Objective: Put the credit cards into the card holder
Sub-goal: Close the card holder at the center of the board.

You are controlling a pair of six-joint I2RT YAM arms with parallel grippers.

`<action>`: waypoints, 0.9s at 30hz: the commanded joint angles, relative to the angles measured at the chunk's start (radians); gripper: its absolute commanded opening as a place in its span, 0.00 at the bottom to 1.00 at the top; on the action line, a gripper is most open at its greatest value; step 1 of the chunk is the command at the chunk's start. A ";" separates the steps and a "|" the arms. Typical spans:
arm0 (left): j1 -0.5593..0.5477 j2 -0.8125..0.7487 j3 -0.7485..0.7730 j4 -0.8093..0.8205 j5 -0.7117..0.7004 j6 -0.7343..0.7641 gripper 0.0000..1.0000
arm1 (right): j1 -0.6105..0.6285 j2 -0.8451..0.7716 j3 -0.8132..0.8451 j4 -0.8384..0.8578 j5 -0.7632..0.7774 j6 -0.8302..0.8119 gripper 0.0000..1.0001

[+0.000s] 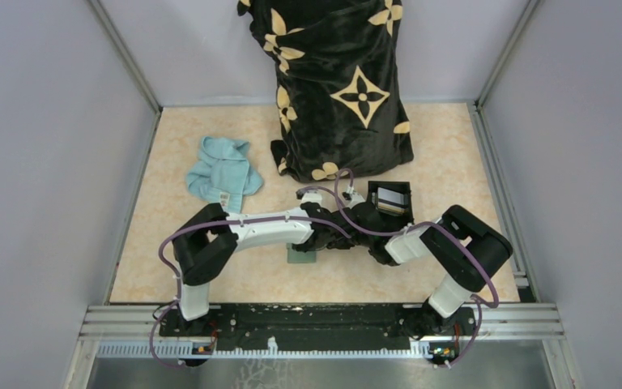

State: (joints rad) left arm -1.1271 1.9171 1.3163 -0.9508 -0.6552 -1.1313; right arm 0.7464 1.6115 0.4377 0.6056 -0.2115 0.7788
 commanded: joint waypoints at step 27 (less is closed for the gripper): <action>-0.035 0.086 0.119 0.125 -0.016 -0.023 0.20 | 0.074 0.031 -0.004 0.011 0.013 -0.023 0.11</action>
State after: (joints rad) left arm -1.1320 1.9419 1.3499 -0.9730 -0.6525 -1.1282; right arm 0.7292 1.6150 0.4187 0.6434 -0.2230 0.7795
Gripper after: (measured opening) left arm 0.211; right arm 0.107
